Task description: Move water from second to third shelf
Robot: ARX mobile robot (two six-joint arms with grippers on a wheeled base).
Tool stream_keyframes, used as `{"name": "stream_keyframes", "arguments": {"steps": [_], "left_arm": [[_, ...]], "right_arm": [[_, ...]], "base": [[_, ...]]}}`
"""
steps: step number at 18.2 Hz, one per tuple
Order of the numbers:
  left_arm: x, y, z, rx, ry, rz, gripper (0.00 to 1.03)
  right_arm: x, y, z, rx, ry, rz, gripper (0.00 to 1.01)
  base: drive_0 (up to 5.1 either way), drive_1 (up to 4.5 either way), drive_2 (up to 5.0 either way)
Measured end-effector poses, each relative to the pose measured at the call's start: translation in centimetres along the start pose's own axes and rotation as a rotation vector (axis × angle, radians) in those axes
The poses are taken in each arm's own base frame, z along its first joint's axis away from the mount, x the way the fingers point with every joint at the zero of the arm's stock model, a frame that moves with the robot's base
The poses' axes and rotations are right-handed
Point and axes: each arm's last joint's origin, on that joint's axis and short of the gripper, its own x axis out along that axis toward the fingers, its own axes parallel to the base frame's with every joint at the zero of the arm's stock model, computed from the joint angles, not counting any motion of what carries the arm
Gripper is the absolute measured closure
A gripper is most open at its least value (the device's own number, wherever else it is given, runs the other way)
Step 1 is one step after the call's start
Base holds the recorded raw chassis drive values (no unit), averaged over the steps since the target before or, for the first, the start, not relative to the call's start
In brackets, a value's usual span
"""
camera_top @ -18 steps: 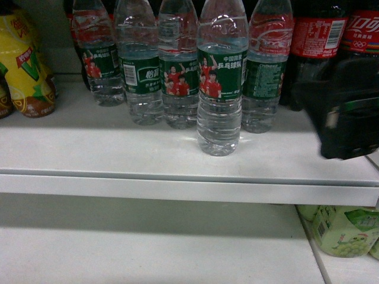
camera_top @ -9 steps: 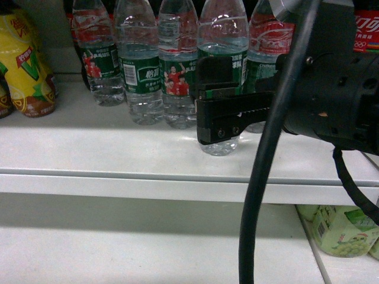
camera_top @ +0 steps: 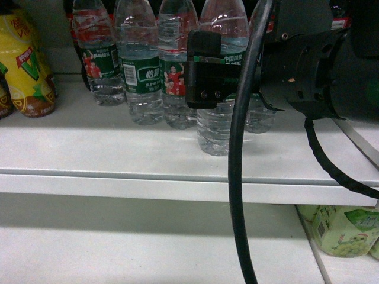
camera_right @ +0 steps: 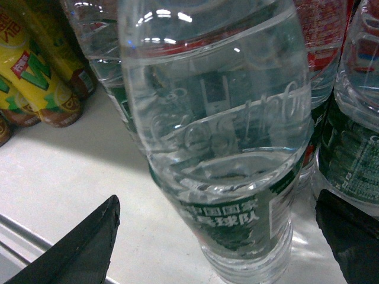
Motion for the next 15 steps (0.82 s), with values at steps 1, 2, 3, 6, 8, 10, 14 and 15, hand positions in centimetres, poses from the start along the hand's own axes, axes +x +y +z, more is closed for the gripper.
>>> {"name": "stream_keyframes", "arguments": {"steps": [1, 2, 3, 6, 8, 10, 14, 15], "left_arm": [[0.0, 0.0, 0.0, 0.0, 0.0, 0.0, 0.05], [0.0, 0.0, 0.0, 0.0, 0.0, 0.0, 0.05], [0.0, 0.0, 0.0, 0.0, 0.0, 0.0, 0.05], [0.0, 0.0, 0.0, 0.0, 0.0, 0.0, 0.05], [0.0, 0.0, 0.0, 0.0, 0.0, 0.0, 0.05], [0.0, 0.0, 0.0, 0.0, 0.0, 0.0, 0.05], [0.0, 0.0, 0.0, 0.0, 0.0, 0.0, 0.05], [0.0, 0.0, 0.0, 0.0, 0.0, 0.0, 0.05]], "right_arm": [[0.4, 0.0, 0.1, -0.002, -0.001, -0.015, 0.03], [0.9, 0.2, 0.0, -0.006, 0.005, -0.023, 0.03], [1.3, 0.4, 0.2, -0.015, 0.004, -0.027, 0.03], [2.2, 0.8, 1.1, -0.035, -0.011, -0.036, 0.03], [2.7, 1.2, 1.0, -0.045, 0.001, -0.04, 0.03], [3.0, 1.2, 0.7, -0.046, 0.02, -0.058, 0.09], [3.2, 1.3, 0.5, -0.049, 0.029, -0.078, 0.41], [3.2, 1.3, 0.5, -0.05, 0.029, -0.077, 0.46]], "base": [[0.0, 0.0, 0.0], [0.0, 0.0, 0.0], [0.0, 0.0, 0.0], [0.0, 0.0, 0.0], [0.0, 0.0, 0.0], [0.0, 0.0, 0.0], [0.0, 0.0, 0.0], [0.0, 0.0, 0.0]]}}
